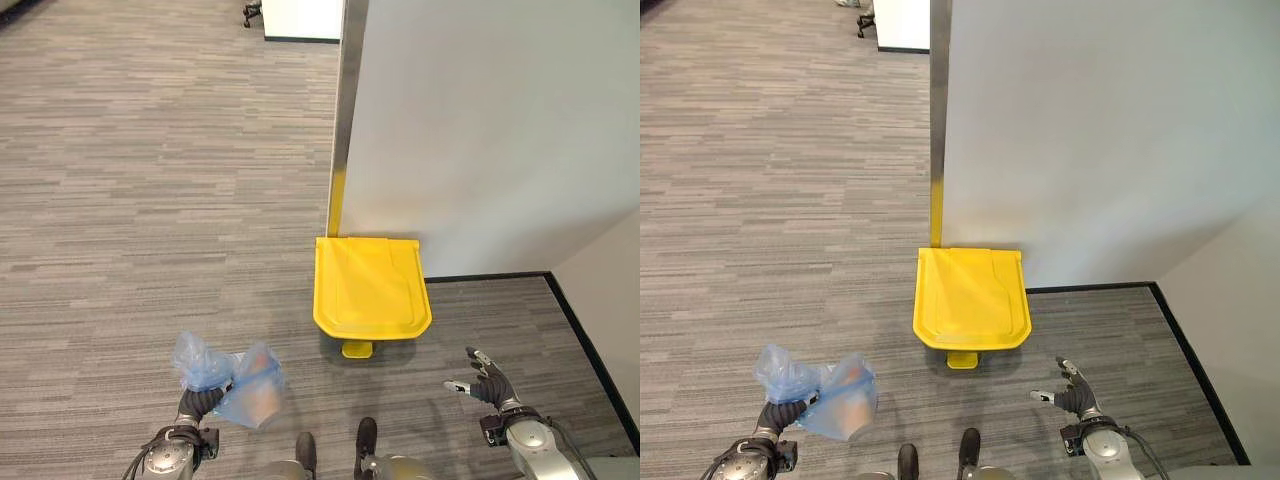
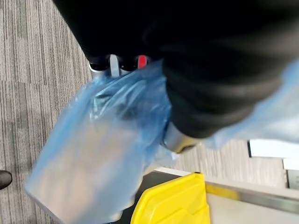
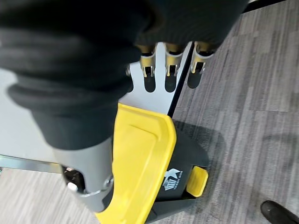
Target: Gather garbage on tea table into small bin, then transfer packed bag to large trash can.
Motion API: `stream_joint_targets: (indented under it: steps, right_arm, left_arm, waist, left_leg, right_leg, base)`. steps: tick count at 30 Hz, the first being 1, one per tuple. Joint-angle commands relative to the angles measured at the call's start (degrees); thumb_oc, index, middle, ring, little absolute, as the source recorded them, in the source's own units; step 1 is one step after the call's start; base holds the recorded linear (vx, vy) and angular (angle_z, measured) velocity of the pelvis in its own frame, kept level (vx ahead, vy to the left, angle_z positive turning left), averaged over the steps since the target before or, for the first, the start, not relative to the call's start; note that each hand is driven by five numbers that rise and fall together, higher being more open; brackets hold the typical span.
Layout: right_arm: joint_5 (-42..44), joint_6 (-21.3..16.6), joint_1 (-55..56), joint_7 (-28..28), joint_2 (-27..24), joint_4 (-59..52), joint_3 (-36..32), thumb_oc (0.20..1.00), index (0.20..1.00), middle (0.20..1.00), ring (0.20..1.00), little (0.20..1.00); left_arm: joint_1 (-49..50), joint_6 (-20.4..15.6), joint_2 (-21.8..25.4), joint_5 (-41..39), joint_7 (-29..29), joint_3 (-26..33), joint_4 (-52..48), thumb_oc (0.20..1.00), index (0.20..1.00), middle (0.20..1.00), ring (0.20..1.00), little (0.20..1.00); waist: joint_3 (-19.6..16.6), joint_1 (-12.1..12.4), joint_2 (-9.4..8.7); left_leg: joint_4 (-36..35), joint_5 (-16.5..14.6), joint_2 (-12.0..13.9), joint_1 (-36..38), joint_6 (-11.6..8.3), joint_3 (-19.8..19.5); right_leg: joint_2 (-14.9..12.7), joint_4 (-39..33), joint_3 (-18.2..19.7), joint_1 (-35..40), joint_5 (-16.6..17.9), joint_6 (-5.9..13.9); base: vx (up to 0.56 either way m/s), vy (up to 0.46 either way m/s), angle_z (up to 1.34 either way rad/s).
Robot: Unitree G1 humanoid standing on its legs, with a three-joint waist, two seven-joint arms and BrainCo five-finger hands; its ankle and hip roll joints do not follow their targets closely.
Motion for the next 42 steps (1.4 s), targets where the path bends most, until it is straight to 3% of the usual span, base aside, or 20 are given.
stream_joint_targets:
  steps: [1,4,10,11,14,17,19,20,24,32,42]
  right_arm:
    - [1.2,-1.4,-2.0,-0.4,0.3,-1.2,-0.2,1.000,1.000,1.000,1.000,1.000]
    - [1.7,-1.5,-2.4,-0.4,0.1,-1.6,-0.2,1.000,1.000,1.000,1.000,1.000]
    - [2.3,-1.4,-3.1,-0.9,-1.4,-2.1,-0.6,1.000,1.000,1.000,1.000,1.000]
    - [2.3,-1.5,-2.6,-1.0,-1.6,-2.4,-1.1,1.000,1.000,1.000,1.000,1.000]
    - [3.6,-1.5,-1.1,-1.2,-1.6,-2.7,-2.9,1.000,1.000,1.000,1.000,1.000]
    - [5.3,-1.8,-0.9,-1.9,-1.6,-1.5,-4.5,1.000,1.000,1.000,1.000,1.000]
    - [8.1,-2.5,-1.5,-2.9,-2.0,-1.0,-6.4,1.000,1.000,1.000,1.000,1.000]
    - [8.7,-2.7,-1.9,-3.2,-2.1,-1.3,-6.8,1.000,1.000,1.000,1.000,1.000]
    - [9.8,-3.4,-3.2,-3.5,-2.0,-1.1,-7.0,1.000,1.000,1.000,1.000,1.000]
    - [7.4,-2.4,-4.2,-1.1,-1.2,-0.8,-2.9,1.000,1.000,1.000,1.000,1.000]
    - [4.6,-2.0,-11.7,4.1,1.4,-1.3,10.2,1.000,1.000,1.000,1.000,1.000]
  left_arm:
    - [-2.2,-2.3,3.4,0.9,0.4,3.2,-2.1,0.200,0.200,0.200,0.200,0.200]
    - [-2.4,-2.5,3.3,0.9,0.7,3.3,-2.2,0.200,0.200,0.200,0.200,0.200]
    - [-4.1,-3.0,3.4,0.1,1.0,2.8,-1.6,0.200,0.200,0.200,0.200,0.200]
    - [-4.6,-3.1,3.5,0.3,1.1,2.9,-1.5,0.200,0.200,0.200,0.200,0.200]
    - [-5.5,-3.3,3.4,0.2,1.1,2.0,-1.7,0.200,0.200,0.200,0.200,0.200]
    - [-6.6,-3.4,3.1,-0.5,0.8,0.8,-1.2,0.200,0.200,0.200,0.200,0.200]
    - [-7.6,-3.8,2.7,-1.0,0.9,0.2,-0.3,0.200,0.200,0.200,0.200,0.200]
    - [-7.9,-3.9,2.6,-1.1,1.1,0.2,-0.3,0.200,0.200,0.200,0.200,0.200]
    - [-8.6,-4.2,2.3,-1.8,1.5,0.5,-0.5,0.200,0.200,0.200,0.200,0.200]
    - [-7.0,-3.9,1.3,-0.9,-0.4,0.0,-1.6,0.200,0.200,0.200,0.200,0.200]
    - [-8.7,-4.0,0.2,0.8,-1.9,-3.7,-0.3,0.200,0.200,0.200,0.200,0.200]
  waist:
    - [1.4,0.9,0.13]
    - [1.7,0.3,0.73]
    - [2.7,-2.5,1.40]
    - [2.8,-3.4,1.29]
    - [2.4,-5.6,1.35]
    - [1.5,-7.0,1.66]
    - [-0.1,-9.0,3.76]
    - [-0.2,-9.3,4.17]
    - [-0.3,-9.4,4.85]
    - [-0.2,-8.5,4.31]
    - [0.2,-5.8,4.42]
  left_leg:
    - [8.1,-10.9,0.3,0.8,-0.93,-3.3]
    - [6.8,-12.0,-0.4,3.8,-0.50,-4.1]
    - [7.0,-15.8,-1.9,9.2,-0.66,-7.8]
    - [7.7,-17.0,-2.1,10.5,-1.01,-9.2]
    - [8.3,-20.0,-2.1,13.4,-2.03,-12.5]
    - [9.6,-21.5,-0.8,14.6,-3.46,-13.8]
    - [8.5,-20.1,2.4,14.8,-4.93,-12.1]
    - [7.8,-19.8,2.7,14.8,-4.95,-11.8]
    - [5.6,-19.3,2.9,14.6,-4.72,-10.2]
    - [3.4,-20.3,1.1,16.0,-3.28,-9.0]
    - [4.0,-21.5,-0.3,16.9,-2.01,-10.3]
  right_leg:
    - [-2.7,13.6,2.0,-1.4,-8.6,4.00]
    - [-2.0,13.7,2.1,-5.1,-6.7,3.57]
    - [-0.5,2.3,1.0,-11.5,-2.0,4.75]
    - [-0.3,-0.5,1.4,-12.9,-1.0,5.49]
    - [-0.1,0.0,6.2,-14.3,0.5,6.16]
    - [-1.2,2.5,6.5,-14.7,2.2,4.81]
    - [-1.0,5.7,3.7,-15.9,1.4,4.29]
    - [-0.7,5.8,3.5,-16.4,1.3,4.27]
    - [0.2,5.9,3.1,-18.2,1.7,4.68]
    - [0.7,4.1,4.1,-17.9,3.5,5.78]
    - [-1.2,2.1,2.6,-16.5,4.7,4.98]
  base:
    - [0.12,0.091,0.08]
    - [0.16,0.062,0.22]
    - [0.25,0.007,0.19]
    - [0.41,-0.069,0.28]
    - [0.41,-0.113,0.49]
    - [0.32,-0.135,0.79]
    - [0.27,-0.134,0.73]
    - [0.11,-0.037,0.37]
    - [-0.01,0.013,-0.24]
    - [-0.04,0.030,-0.21]
    - [-0.01,0.005,0.05]
